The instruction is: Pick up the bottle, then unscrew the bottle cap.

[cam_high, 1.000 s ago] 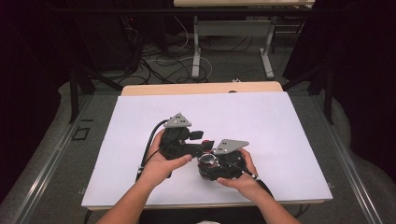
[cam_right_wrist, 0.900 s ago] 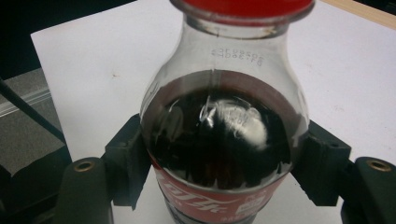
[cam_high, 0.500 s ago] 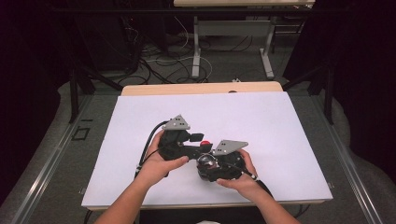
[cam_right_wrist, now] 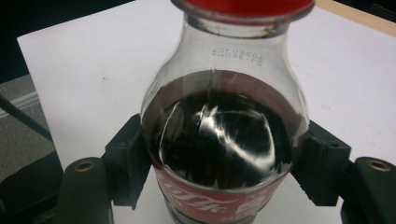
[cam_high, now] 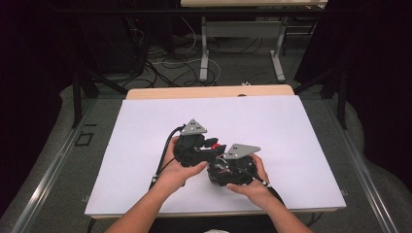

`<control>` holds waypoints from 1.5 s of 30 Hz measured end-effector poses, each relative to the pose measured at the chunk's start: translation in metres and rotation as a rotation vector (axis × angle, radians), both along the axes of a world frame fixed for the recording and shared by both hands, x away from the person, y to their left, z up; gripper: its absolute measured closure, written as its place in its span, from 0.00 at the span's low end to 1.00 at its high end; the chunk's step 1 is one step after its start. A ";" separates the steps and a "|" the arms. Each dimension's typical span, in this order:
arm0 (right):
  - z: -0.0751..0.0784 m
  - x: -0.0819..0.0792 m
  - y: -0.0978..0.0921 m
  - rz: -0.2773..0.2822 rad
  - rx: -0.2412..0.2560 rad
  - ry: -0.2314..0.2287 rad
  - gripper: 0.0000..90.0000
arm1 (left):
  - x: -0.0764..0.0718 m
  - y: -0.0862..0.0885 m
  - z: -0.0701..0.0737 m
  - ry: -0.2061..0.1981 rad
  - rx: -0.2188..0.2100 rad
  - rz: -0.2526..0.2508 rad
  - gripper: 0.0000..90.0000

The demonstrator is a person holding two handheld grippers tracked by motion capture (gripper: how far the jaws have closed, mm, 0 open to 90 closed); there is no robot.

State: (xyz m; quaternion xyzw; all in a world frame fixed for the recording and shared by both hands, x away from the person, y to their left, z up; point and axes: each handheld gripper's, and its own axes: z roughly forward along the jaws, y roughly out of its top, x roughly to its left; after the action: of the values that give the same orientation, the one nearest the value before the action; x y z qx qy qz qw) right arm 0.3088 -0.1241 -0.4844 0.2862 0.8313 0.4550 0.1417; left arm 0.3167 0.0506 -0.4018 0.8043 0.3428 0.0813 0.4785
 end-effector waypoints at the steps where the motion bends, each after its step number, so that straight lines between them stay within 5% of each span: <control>1: 0.000 0.000 0.000 -0.010 0.008 0.001 0.33 | 0.000 0.000 0.000 0.000 0.000 0.000 0.68; 6: 0.001 0.001 -0.002 -0.009 0.011 -0.004 0.33 | 0.001 -0.001 0.002 0.016 -0.002 0.004 0.68; 17: 0.000 0.001 0.000 0.011 0.013 0.005 0.33 | 0.000 0.017 0.012 0.018 -0.022 -0.111 0.52; 26: 0.001 0.000 0.000 0.010 0.018 0.004 0.33 | 0.004 0.022 0.002 0.004 0.000 -0.130 0.53; 33: 0.002 -0.002 0.001 0.029 0.011 0.010 0.33 | 0.005 0.017 0.001 -0.033 0.014 -0.195 0.59; 40: 0.002 -0.002 0.000 0.021 0.009 0.010 0.33 | 0.001 0.014 0.000 -0.047 0.027 -0.168 0.68; 45: 0.001 -0.002 0.001 0.001 0.006 -0.006 0.33 | -0.004 0.008 0.001 -0.022 0.024 -0.064 0.68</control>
State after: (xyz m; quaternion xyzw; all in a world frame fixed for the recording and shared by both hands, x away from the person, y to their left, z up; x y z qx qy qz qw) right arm 0.3070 -0.1228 -0.4834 0.2846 0.8296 0.4586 0.1432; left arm 0.3130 0.0583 -0.4008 0.8195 0.3108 0.0789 0.4749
